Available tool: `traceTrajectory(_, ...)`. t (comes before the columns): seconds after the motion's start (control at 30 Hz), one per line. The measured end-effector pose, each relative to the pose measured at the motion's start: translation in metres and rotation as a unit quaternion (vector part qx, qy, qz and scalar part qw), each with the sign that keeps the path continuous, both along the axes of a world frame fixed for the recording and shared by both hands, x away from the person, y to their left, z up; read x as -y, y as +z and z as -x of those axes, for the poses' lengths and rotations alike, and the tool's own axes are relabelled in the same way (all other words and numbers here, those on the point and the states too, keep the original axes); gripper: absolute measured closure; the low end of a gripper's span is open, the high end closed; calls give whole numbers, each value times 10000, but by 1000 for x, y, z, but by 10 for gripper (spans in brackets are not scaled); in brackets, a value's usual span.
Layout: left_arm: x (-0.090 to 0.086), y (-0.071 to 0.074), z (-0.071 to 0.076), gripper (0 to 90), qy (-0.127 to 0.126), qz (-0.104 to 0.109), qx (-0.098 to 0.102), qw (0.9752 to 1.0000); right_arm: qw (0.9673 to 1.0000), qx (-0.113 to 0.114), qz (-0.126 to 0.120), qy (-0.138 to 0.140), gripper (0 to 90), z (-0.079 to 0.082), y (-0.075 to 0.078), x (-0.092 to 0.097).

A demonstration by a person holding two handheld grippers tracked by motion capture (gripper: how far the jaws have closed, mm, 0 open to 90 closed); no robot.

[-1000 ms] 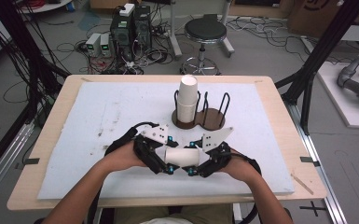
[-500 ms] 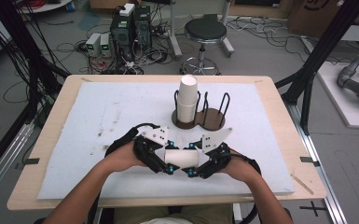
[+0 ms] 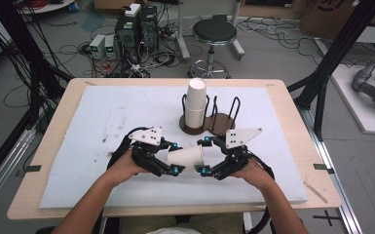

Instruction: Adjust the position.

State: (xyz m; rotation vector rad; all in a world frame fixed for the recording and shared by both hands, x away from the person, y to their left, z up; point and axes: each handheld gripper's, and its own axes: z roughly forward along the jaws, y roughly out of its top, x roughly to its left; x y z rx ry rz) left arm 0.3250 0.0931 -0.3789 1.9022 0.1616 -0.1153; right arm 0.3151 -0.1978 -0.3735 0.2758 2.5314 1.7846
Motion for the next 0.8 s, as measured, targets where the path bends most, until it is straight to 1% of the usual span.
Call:
traceTrajectory(0.03, -1, -2, 0, 360, 25, 119, -28, 9999, 9999, -58, -100, -21, 179, 0, 0, 2)
traceTrajectory(0.1, -2, -6, 1, 360, 70, 354, -78, 9993, 9998, -75, -206, -35, 179, -1, 1, 3)
traceTrajectory(0.17, -3, -9, 1, 361, 65, 497, -121, 9987, 9996, -57, -258, -84, 179, -2, 1, 5)
traceTrajectory(0.33, -2, -14, 2, 361, 155, 939, -205, 9953, 9986, -110, -503, -103, 179, -2, 3, 8)
traceTrajectory(0.4, -3, -15, 1, 361, 151, 1081, -269, 9937, 9984, -143, -539, -97, 180, -3, 3, 9)
traceTrajectory(0.43, -2, -15, 1, 361, 130, 1119, -292, 9932, 9985, -147, -514, -88, 180, -3, 2, 9)
traceTrajectory(0.47, -2, -16, 1, 361, 80, 1103, -275, 9935, 9986, -139, -504, -77, 180, -3, 2, 9)
traceTrajectory(0.53, 0, -16, 2, 361, 43, 1099, -281, 9935, 9987, -150, -483, 35, 180, -3, 2, 8)
traceTrajectory(0.57, 0, -16, 2, 361, 19, 1095, -272, 9936, 9989, -172, -437, 66, 182, -3, 1, 7)
traceTrajectory(0.6, 1, -16, 3, 361, -4, 1083, -275, 9937, 9990, -192, -404, 93, 202, -3, 1, 7)
traceTrajectory(0.63, 1, -16, 3, 361, -28, 1043, -264, 9942, 9991, -154, -371, 162, 269, -4, 1, 7)
traceTrajectory(0.67, 1, -16, 3, 361, -37, 1013, -258, 9945, 9989, -148, -341, 294, 289, -4, 1, 7)
traceTrajectory(0.8, 0, -17, 4, 364, -70, 811, -219, 9964, 9990, -173, -143, 386, 326, -4, 0, 7)
